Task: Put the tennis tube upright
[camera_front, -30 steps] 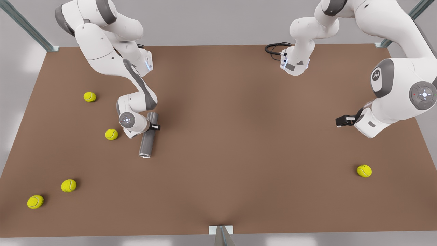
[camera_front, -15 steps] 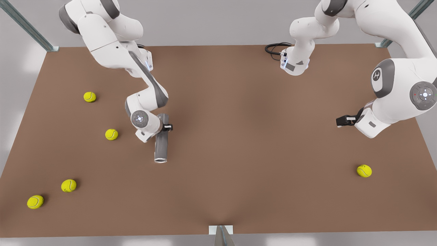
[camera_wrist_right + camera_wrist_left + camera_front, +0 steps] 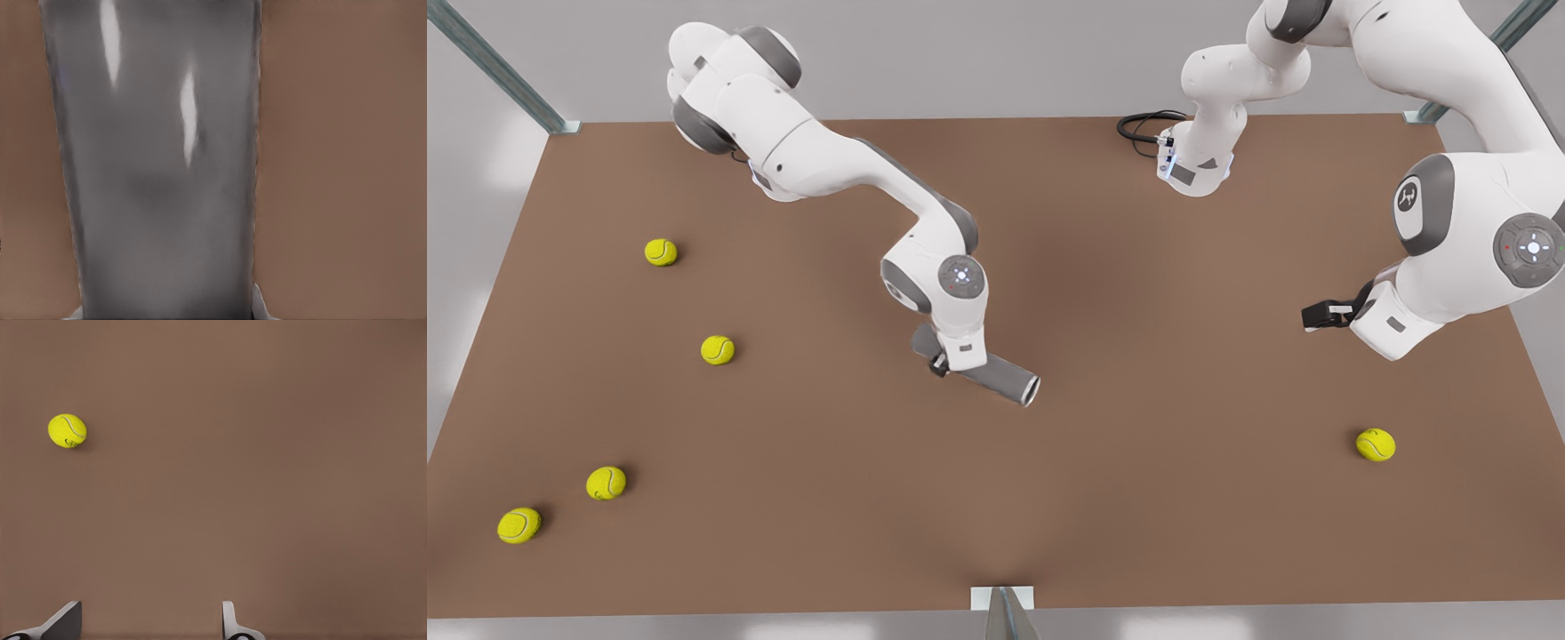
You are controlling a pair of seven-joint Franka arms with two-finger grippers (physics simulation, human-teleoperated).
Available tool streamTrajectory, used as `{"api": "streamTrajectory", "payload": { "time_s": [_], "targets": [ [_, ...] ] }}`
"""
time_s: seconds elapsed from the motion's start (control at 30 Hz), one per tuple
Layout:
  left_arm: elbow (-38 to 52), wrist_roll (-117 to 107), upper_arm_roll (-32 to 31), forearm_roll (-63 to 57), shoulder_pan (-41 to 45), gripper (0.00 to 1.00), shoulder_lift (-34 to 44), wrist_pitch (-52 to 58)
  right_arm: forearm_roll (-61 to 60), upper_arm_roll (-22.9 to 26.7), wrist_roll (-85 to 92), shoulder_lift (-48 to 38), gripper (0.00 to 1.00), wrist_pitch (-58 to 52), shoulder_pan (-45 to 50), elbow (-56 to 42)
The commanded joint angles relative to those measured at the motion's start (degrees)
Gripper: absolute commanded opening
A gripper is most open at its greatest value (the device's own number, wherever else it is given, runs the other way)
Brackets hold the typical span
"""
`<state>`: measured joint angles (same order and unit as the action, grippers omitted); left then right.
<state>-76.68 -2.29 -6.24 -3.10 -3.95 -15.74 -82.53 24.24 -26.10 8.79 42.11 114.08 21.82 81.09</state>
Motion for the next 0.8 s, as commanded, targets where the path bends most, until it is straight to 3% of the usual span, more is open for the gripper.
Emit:
{"api": "streamTrajectory", "payload": {
  "time_s": [0.0, 0.13, 0.23, 0.33, 0.37, 0.4, 0.53, 0.77],
  "targets": [
    [0.0, 0.0, 0.0, 0.0, 0.0, 1.00, 0.0, 0.0, -0.1, 0.9, 1.3, 0.8, 0.76, -0.4, 0.7, -1.2],
    [-0.1, 0.0, 0.0, 0.0, 0.0, 1.00, -0.1, 0.0, -0.4, 6.9, 14.8, 6.8, 0.76, -1.7, 6.1, -10.6],
    [-0.1, 0.0, 0.0, -0.1, 0.0, 1.00, -0.1, 0.0, -0.4, 7.2, 24.7, 12.9, 0.76, -1.2, 7.0, -18.3],
    [-0.1, 0.0, 0.0, 0.0, 0.0, 1.00, -0.1, 0.0, -0.4, 7.9, 29.3, 13.9, 0.76, 0.0, 7.2, -18.7],
    [-0.1, 0.0, 0.0, 0.0, 0.0, 1.00, -0.1, 0.0, -0.4, 8.0, 29.3, 14.0, 0.78, 0.6, 7.2, -18.7],
    [-0.1, 0.0, 0.0, 0.0, 0.0, 1.00, -0.2, 0.0, -0.4, 8.1, 29.4, 14.1, 0.88, 1.2, 7.2, -18.7],
    [-0.1, 0.0, 0.0, 0.0, 0.0, 1.00, -0.3, 0.0, -0.4, 9.3, 29.6, 15.2, 0.98, 2.3, 7.6, -18.7],
    [-0.6, -0.1, 0.0, 0.2, 0.0, 1.00, -0.5, 0.0, -0.6, 9.5, 29.0, 15.5, 1.00, 2.3, 7.7, -18.7]
  ]
}}
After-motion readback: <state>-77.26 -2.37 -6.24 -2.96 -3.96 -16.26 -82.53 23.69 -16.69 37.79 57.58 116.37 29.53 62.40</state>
